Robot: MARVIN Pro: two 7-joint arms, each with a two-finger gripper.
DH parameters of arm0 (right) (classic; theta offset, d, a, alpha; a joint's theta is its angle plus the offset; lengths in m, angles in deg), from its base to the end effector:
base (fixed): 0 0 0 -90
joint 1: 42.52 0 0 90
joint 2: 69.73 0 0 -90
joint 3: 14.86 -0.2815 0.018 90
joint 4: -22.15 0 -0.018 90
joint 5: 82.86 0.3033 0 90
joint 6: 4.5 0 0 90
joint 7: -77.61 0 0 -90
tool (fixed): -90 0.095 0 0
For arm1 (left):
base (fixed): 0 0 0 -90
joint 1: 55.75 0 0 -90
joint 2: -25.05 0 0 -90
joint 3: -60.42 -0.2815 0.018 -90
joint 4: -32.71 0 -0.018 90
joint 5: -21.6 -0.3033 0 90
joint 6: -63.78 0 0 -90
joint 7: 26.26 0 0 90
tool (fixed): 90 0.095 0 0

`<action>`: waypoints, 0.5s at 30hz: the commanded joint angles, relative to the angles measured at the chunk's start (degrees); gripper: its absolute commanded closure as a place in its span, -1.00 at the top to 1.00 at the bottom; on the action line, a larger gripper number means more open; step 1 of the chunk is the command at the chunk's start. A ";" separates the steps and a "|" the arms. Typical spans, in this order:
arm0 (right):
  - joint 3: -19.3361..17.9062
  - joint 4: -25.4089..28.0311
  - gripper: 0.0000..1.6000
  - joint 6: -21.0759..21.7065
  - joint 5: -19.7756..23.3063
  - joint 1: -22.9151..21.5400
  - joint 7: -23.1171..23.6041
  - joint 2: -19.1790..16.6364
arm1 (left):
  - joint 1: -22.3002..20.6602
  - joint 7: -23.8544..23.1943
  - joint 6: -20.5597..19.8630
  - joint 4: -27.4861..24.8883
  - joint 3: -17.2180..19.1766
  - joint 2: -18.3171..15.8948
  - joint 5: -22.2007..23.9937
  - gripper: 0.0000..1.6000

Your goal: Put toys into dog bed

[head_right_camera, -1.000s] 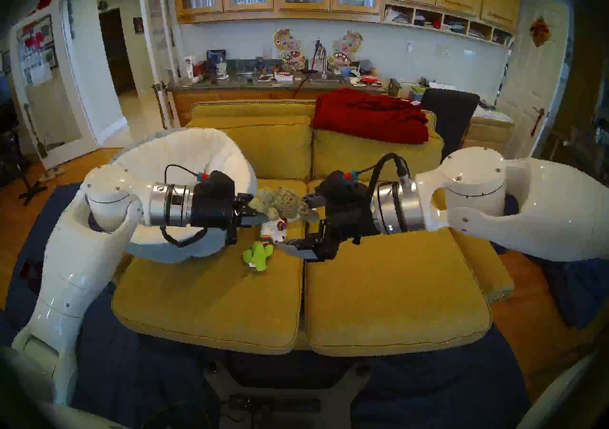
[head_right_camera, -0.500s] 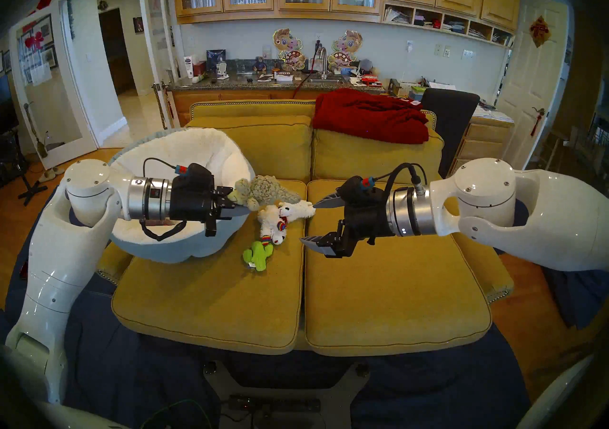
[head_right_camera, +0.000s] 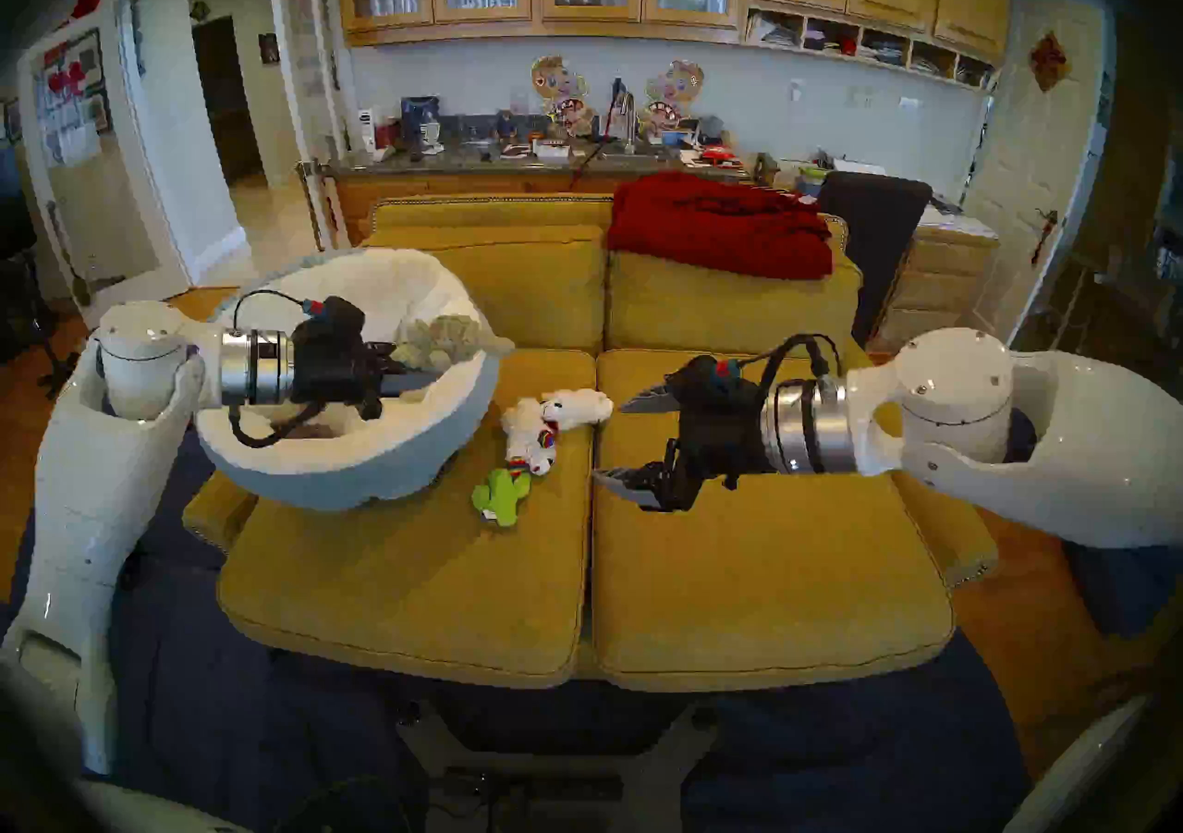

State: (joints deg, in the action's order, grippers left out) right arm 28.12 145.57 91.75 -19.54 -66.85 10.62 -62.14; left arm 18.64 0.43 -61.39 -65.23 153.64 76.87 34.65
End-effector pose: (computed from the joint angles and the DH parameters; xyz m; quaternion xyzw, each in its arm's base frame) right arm 0.3170 -0.0266 -0.1295 -0.6963 -0.5071 -0.4497 0.2362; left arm 0.4129 0.1055 -0.1384 0.7473 -0.3927 0.4886 0.2204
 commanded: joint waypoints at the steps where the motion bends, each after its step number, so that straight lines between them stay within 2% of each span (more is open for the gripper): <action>1: -0.76 0.34 1.00 -1.11 0.25 -1.11 -0.04 -0.99 | -6.38 2.51 -4.10 1.09 1.60 -1.82 -1.12 -1.00; 4: -0.69 0.41 1.00 -1.15 0.23 -1.17 -0.07 -1.10 | -8.10 2.47 -6.38 1.89 0.99 -2.71 -1.92 -1.00; 5: -0.67 0.43 1.00 -1.17 0.23 -1.19 -0.08 -1.14 | -7.40 2.70 -7.08 1.20 1.30 -3.21 -2.04 -1.00; 9: -0.56 0.48 1.00 -1.29 0.21 -1.29 -0.09 -1.27 | -9.88 2.00 -9.34 2.90 -0.70 -4.77 -3.83 -1.00; 15: -0.45 0.55 1.00 -1.40 0.17 -1.39 -0.09 -1.42 | -11.81 1.51 -9.28 6.64 -3.34 -7.03 -6.12 -1.00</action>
State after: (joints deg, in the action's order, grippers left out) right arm 28.69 146.01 91.32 -19.45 -66.92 10.43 -63.13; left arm 12.59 3.23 -70.74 -61.46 152.10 73.31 30.10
